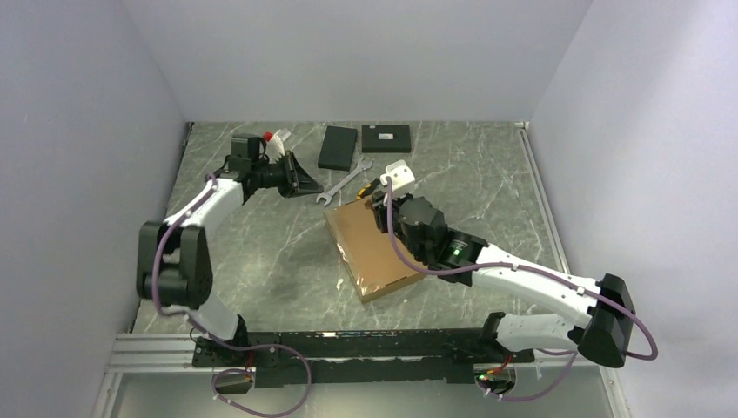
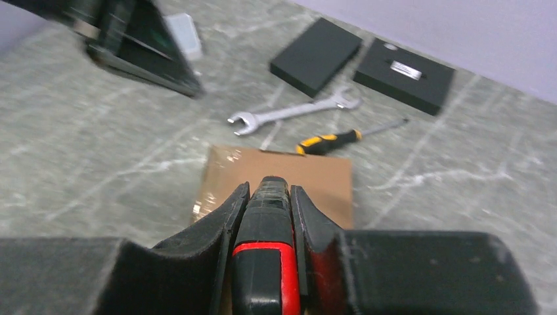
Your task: Unpack the express box
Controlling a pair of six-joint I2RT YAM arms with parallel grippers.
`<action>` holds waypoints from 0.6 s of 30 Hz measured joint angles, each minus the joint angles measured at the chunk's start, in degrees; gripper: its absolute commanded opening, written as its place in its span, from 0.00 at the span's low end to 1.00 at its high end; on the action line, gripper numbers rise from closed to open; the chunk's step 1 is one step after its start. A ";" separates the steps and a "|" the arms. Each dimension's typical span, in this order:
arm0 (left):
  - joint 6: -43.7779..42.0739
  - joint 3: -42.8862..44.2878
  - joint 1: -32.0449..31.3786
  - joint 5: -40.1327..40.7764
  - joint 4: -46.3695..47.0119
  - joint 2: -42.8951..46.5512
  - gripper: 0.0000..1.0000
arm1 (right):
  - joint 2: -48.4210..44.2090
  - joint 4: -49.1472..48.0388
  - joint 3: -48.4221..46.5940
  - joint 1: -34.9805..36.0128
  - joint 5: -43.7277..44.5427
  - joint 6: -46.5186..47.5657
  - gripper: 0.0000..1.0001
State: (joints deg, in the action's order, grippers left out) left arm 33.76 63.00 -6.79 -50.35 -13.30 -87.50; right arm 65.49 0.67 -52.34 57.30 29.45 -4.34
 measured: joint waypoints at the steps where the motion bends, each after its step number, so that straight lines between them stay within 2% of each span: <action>1: 0.55 0.35 0.00 -1.62 1.99 -3.41 0.00 | 0.72 -2.19 0.15 0.81 -0.35 -0.72 0.00; 5: 2.10 0.94 0.04 -5.40 4.66 -13.18 0.00 | 3.85 -8.31 0.98 2.71 -1.86 -3.87 0.00; 8: 2.45 1.84 -0.02 -6.80 4.87 -17.14 0.00 | 8.07 -10.99 0.52 3.61 -2.01 -5.35 0.00; 13: 1.99 2.49 -0.28 -6.82 4.94 -18.21 0.00 | 15.43 -11.82 -0.42 4.57 -1.90 -6.21 0.00; 18: 1.11 2.51 -0.42 -6.12 3.80 -18.29 0.00 | 18.51 -11.63 -1.81 4.74 -1.90 -6.54 0.00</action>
State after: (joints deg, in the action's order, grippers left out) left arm 34.87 65.52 -7.20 -56.47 -9.50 -105.80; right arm 84.01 -10.96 -54.15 62.04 27.55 -10.87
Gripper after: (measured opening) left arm 0.006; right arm 0.273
